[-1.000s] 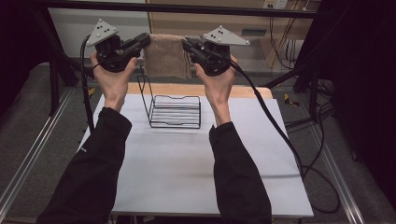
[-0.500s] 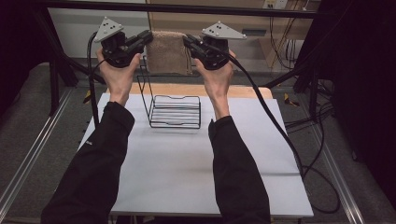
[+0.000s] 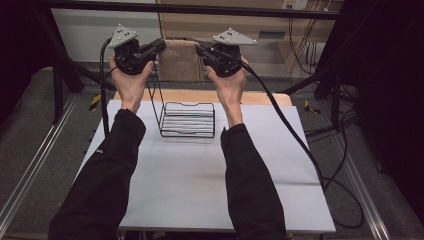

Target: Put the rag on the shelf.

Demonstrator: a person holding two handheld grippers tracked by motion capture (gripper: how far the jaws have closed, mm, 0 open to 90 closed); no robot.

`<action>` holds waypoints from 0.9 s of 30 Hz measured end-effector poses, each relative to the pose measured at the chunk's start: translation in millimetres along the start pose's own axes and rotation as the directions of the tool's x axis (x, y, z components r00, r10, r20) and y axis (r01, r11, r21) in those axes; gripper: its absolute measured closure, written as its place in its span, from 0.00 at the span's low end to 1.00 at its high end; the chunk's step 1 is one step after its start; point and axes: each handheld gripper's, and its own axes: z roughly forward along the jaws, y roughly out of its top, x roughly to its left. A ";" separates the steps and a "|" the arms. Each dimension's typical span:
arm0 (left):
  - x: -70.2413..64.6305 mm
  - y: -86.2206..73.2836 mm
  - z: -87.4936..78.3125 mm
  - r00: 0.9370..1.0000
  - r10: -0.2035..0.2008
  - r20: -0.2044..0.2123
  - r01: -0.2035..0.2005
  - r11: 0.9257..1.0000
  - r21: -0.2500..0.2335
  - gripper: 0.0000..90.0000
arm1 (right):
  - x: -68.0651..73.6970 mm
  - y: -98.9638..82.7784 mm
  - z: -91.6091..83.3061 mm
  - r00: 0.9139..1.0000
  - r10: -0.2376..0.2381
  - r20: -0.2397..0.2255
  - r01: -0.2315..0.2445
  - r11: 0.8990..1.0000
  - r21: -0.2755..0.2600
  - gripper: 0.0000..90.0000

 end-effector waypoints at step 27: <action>-4.9 -35.5 -18.0 0.998 -0.012 0.062 0.010 0.999 0.031 0.95 | 4.1 -29.6 -6.9 0.998 -0.022 -0.053 0.025 0.999 0.046 0.95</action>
